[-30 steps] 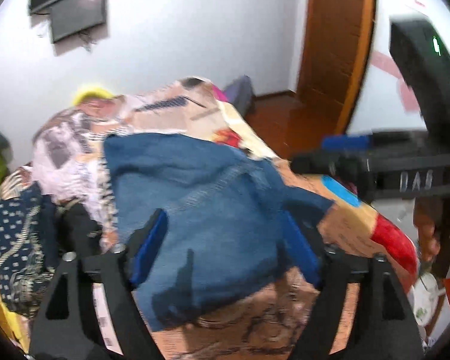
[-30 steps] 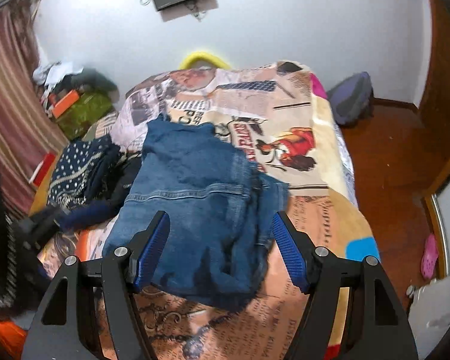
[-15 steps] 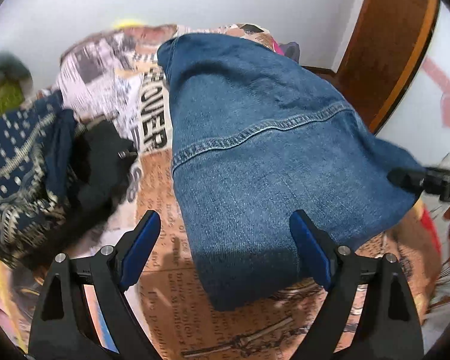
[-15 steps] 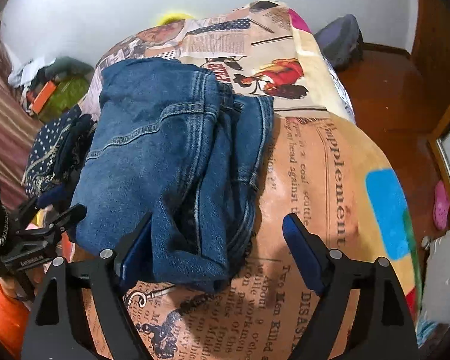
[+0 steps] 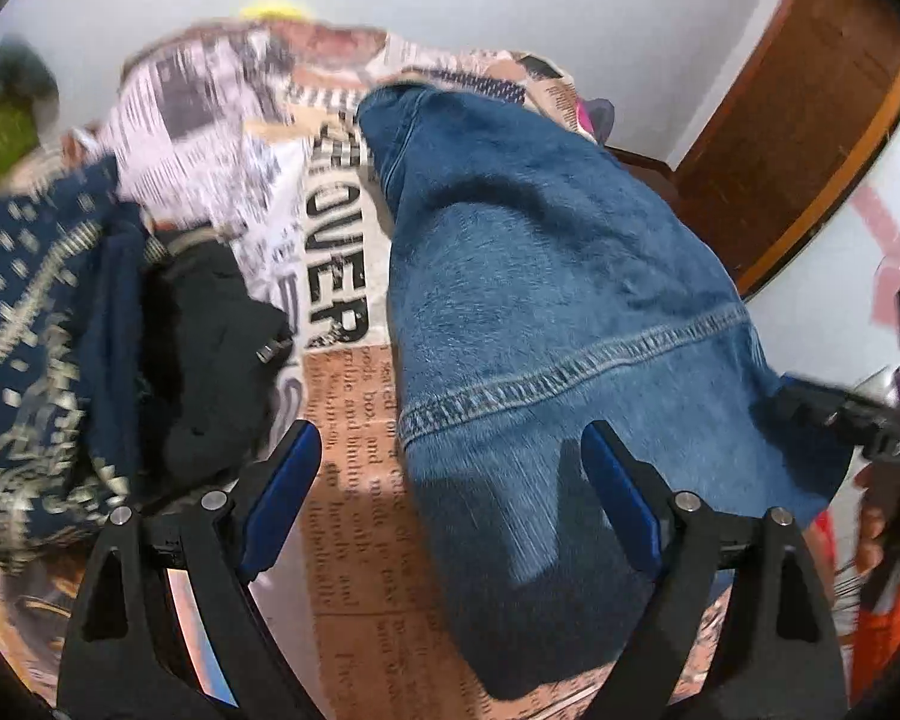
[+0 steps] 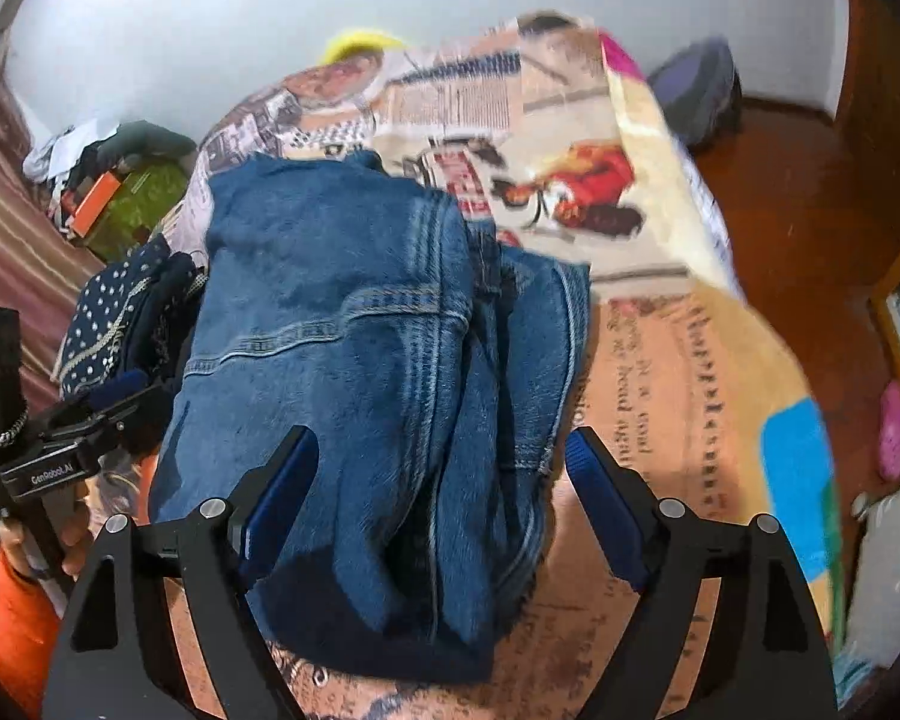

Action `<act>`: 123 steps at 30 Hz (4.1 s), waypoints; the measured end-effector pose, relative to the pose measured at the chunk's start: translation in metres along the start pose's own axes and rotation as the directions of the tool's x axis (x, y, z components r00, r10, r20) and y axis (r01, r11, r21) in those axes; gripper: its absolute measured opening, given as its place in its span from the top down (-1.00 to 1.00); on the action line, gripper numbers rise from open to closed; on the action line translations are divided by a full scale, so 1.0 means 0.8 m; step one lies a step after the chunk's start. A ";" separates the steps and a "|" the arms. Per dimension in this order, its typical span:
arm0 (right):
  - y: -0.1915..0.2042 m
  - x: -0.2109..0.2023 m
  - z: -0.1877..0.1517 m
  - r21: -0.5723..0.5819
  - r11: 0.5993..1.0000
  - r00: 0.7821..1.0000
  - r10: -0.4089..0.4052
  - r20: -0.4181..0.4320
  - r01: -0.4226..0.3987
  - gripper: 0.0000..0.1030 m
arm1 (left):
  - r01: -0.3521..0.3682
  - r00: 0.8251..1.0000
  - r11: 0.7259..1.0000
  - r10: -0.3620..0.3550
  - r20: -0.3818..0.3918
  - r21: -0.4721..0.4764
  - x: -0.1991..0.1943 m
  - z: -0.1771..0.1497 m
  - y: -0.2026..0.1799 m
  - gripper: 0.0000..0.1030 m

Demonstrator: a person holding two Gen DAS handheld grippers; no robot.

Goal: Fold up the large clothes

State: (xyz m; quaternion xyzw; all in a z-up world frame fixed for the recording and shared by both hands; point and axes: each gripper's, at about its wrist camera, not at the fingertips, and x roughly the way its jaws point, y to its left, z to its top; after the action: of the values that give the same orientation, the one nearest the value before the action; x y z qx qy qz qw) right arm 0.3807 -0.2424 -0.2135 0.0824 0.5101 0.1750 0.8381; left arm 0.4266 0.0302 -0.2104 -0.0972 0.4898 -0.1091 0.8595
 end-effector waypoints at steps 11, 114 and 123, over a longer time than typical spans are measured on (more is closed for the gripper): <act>-0.041 0.040 0.020 0.092 0.991 0.992 0.102 -0.070 -0.095 -0.61 | 0.230 0.956 0.948 -0.262 -0.129 -0.219 0.074 0.015 0.043 -0.71; 0.389 -0.177 -0.071 -0.594 0.797 0.747 0.459 0.480 -0.109 0.41 | -0.373 0.555 0.917 0.342 0.758 -0.141 -0.479 -0.185 0.025 -0.21; 0.384 -0.211 -0.136 -0.570 0.820 0.658 0.453 0.602 -0.043 -0.34 | -0.373 0.467 0.908 0.360 0.808 -0.189 -0.492 -0.253 -0.019 -0.47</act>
State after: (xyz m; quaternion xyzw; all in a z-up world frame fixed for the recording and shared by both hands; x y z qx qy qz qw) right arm 0.1497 -0.0259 -0.0272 -0.0088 0.0613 0.3743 0.9253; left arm 0.0550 0.1150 0.0155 -0.0235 0.0356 0.1326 0.9903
